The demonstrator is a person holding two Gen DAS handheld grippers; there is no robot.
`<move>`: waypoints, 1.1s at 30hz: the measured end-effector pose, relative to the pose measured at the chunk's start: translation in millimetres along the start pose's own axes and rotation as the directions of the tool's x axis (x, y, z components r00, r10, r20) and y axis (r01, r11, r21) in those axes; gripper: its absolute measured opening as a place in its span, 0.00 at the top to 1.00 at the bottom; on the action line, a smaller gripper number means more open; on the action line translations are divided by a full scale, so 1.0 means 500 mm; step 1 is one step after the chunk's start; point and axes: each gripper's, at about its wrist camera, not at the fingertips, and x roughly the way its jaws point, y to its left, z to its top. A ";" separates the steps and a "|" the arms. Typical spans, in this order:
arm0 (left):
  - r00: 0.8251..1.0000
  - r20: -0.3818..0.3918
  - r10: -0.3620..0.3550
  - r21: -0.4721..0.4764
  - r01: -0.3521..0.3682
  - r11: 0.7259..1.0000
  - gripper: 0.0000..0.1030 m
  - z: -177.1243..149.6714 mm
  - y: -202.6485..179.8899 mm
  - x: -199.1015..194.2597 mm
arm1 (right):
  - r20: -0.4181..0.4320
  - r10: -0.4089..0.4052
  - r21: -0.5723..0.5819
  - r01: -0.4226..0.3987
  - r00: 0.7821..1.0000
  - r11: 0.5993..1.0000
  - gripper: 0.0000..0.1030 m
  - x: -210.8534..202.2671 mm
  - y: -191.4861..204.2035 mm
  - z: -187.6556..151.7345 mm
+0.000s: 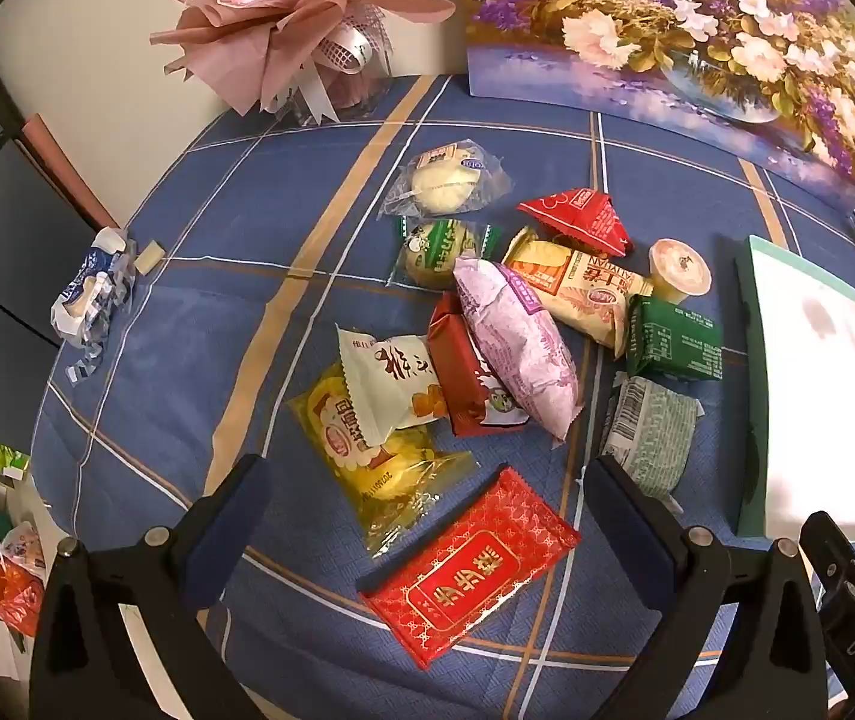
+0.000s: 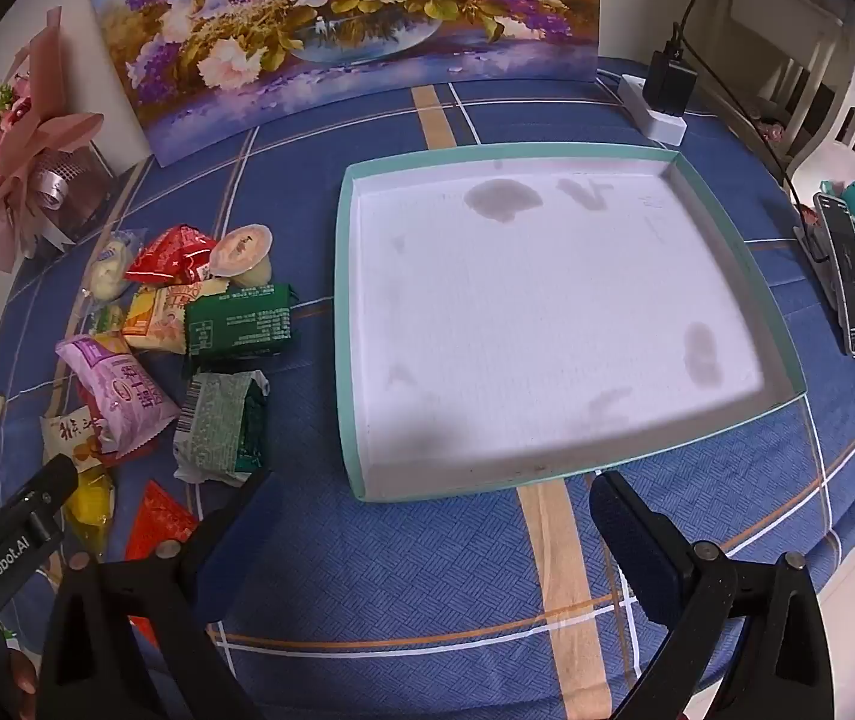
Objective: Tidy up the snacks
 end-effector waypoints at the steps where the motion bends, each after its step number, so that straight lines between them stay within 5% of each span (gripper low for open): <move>1: 1.000 0.001 0.000 0.000 0.000 1.000 0.00 0.000 0.000 0.000 | 0.000 0.000 0.000 0.000 1.000 1.000 0.00 0.000 0.000 0.000; 33: 1.000 0.000 -0.001 0.001 0.001 1.000 0.00 -0.001 -0.001 0.000 | -0.006 -0.006 -0.009 0.006 1.000 1.000 0.00 0.003 0.003 -0.005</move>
